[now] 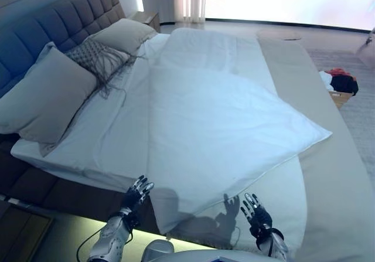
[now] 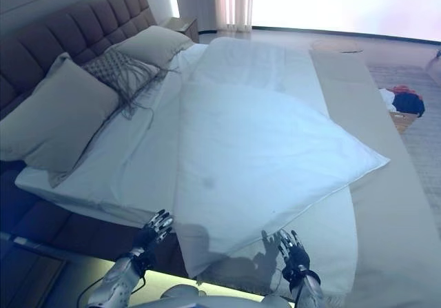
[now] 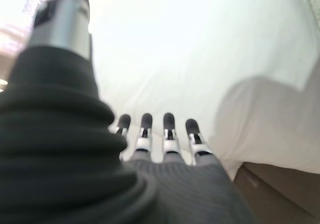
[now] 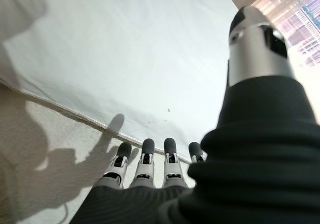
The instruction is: Make the bed neatly
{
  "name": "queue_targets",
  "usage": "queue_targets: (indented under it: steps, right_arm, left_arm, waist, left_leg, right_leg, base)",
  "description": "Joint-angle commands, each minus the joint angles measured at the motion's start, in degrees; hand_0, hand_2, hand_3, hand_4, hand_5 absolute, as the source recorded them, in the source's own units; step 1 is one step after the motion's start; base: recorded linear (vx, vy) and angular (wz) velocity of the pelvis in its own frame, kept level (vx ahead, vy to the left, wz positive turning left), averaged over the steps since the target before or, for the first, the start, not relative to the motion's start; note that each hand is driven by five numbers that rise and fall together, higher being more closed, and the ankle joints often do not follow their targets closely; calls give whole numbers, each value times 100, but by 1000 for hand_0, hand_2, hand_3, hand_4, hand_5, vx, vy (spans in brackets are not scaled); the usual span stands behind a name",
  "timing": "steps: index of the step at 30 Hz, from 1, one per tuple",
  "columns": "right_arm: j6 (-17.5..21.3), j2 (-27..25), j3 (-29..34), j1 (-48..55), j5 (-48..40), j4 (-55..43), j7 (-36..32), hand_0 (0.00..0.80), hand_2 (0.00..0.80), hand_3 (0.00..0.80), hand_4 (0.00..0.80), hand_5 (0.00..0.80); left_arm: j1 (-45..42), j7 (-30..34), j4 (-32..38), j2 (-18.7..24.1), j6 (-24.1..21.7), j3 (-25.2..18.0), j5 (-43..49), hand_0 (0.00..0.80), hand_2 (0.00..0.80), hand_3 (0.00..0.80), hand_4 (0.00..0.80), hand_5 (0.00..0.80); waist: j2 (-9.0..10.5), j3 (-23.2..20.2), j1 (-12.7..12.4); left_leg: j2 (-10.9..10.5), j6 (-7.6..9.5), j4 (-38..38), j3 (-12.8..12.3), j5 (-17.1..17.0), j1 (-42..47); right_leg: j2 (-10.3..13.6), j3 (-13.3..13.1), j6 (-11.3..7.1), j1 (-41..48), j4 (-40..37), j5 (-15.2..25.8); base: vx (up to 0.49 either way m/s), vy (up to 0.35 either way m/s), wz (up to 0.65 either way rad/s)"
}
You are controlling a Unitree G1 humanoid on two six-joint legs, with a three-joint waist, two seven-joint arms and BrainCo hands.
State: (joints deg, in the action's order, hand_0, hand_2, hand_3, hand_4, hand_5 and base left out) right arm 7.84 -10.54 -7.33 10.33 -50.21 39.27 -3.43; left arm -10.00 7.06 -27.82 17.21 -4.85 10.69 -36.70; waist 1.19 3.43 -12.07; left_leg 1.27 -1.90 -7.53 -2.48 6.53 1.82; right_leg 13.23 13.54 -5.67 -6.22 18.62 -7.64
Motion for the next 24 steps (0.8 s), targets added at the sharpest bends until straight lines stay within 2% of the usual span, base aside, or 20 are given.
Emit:
queue_targets:
  steps: [1, 3, 6, 8, 9, 10, 11, 12, 13, 14, 16, 18, 21, 24]
  right_arm:
    - [126, 128, 132, -237, -257, -23, -199, 0, 0, 0, 0, 0]
    - [52, 94, 72, -412, -272, 307, -321, 0, 0, 0, 0, 0]
    - [-82, -8, 81, -853, -467, 959, -368, 0, 0, 0, 0, 0]
    - [-86, -119, 64, -1060, -469, 1343, -375, 0, 0, 0, 0, 0]
    - [-108, -151, 93, -1095, -446, 1476, -393, 0, 0, 0, 0, 0]
    - [-178, -162, 141, -1109, -421, 1572, -359, 0, 0, 0, 0, 0]
    - [-265, -212, 150, -1157, -556, 1668, -313, 0, 0, 0, 0, 0]
    - [-219, -250, 126, -1265, -760, 1737, -318, 0, 0, 0, 0, 0]
    - [-112, -289, 113, -1404, -936, 1796, -357, 0, 0, 0, 0, 0]
    - [69, -363, 138, -1665, -1153, 1863, -469, 0, 0, 0, 0, 0]
    - [369, -525, 210, -2304, -1581, 1936, -564, 0, 0, 0, 0, 0]
    - [406, -631, 291, -2675, -1758, 2027, -546, 0, 0, 0, 0, 0]
    - [331, -707, 444, -2784, -2056, 2107, -673, 0, 0, 0, 0, 0]
    - [279, -817, 633, -2666, -2433, 2251, -949, 0, 0, 0, 0, 0]
  left_arm:
    - [189, 264, 383, 223, -284, -260, 304, 0, 0, 0, 0, 0]
    - [295, 244, 420, 290, -329, -215, 210, 0, 0, 0, 0, 0]
    - [637, 247, 328, 368, -353, -152, 100, 0, 0, 0, 0, 0]
    - [796, 333, 278, 324, -398, -81, 111, 0, 0, 0, 0, 0]
    - [793, 330, 302, 312, -361, -56, 91, 0, 0, 0, 0, 0]
    - [760, 292, 327, 287, -293, -25, 43, 0, 0, 0, 0, 0]
    - [637, 322, 357, 188, -224, 5, 29, 0, 0, 0, 0, 0]
    - [627, 365, 372, 150, -244, 90, 17, 0, 0, 0, 0, 0]
    - [709, 411, 361, 147, -296, 201, -2, 0, 0, 0, 0, 0]
    - [950, 472, 269, 185, -445, 399, -110, 0, 0, 0, 0, 0]
    - [1594, 462, 77, 233, -774, 821, -379, 0, 0, 0, 0, 0]
    - [1825, 456, 19, 219, -837, 895, -534, 0, 0, 0, 0, 0]
    - [1750, 278, 320, 331, -700, 898, -534, 0, 0, 0, 0, 0]
    - [1705, 266, 453, 439, -632, 860, -538, 0, 0, 0, 0, 0]
  waist:
    - [191, 159, -99]
    - [223, 273, -71]
    - [209, 412, -78]
    - [236, 523, -39]
    - [221, 565, -41]
    - [189, 595, -55]
    - [108, 620, -140]
    - [45, 661, -192]
    - [-16, 716, -212]
    - [-103, 818, -208]
    - [-380, 1190, -232]
    - [-453, 1341, -236]
    - [-493, 1409, -280]
    - [-528, 1411, -336]
  left_leg:
    - [-445, 475, -91, 124, -478, -468]
    - [-425, 430, -96, 53, -367, -419]
    - [-364, 383, -339, -63, -259, -683]
    - [-313, 338, -948, -262, -7, -913]
    - [-256, 280, -1210, -262, 39, -986]
    - [-185, 202, -1380, -213, -51, -1040]
    - [8, 76, -1280, 30, -305, -1068]
    - [125, -10, -1128, 171, -494, -1163]
    - [175, -47, -1085, 182, -581, -1316]
    - [199, -25, -1024, 85, -491, -1558]
    - [159, -46, -1296, 204, -288, -2197]
    - [44, 36, -1989, 99, 12, -2766]
    - [-59, 144, -2950, 17, 529, -3404]
    - [-150, 216, -3543, 12, 777, -3885]
  right_leg:
    - [374, 40, -319, 502, -561, 1290]
    - [346, 130, -368, 345, -1063, 1443]
    - [233, 70, -423, 41, -1180, 1502]
    - [240, 127, -413, -73, -1126, 1443]
    - [229, 149, -387, -45, -1106, 1412]
    - [184, 147, -351, 6, -1094, 1384]
    - [99, 141, -317, 109, -1096, 1357]
    - [83, 186, -292, 67, -1048, 1304]
    - [104, 250, -278, -70, -946, 1239]
    - [225, 347, -280, -399, -722, 1171]
    - [645, 330, -412, -1460, 209, 1048]
    - [957, 136, -427, -2205, 966, 979]
    - [992, -169, -384, -2825, 1705, 760]
    - [1001, -326, -301, -3279, 2263, 604]
  base:
    - [141, -179, 28]
    - [69, -206, 20]
    - [-62, -186, 1]
    - [16, -130, 24]
    - [142, -55, 49]
    - [206, 15, 46]
    - [139, 68, 36]
    - [10, 115, 20]
    - [-259, 163, 13]
    - [-421, 213, 12]
    - [-545, 263, 19]
    - [-258, 217, 18]
    - [-19, 77, 15]
    - [12, 0, 1]
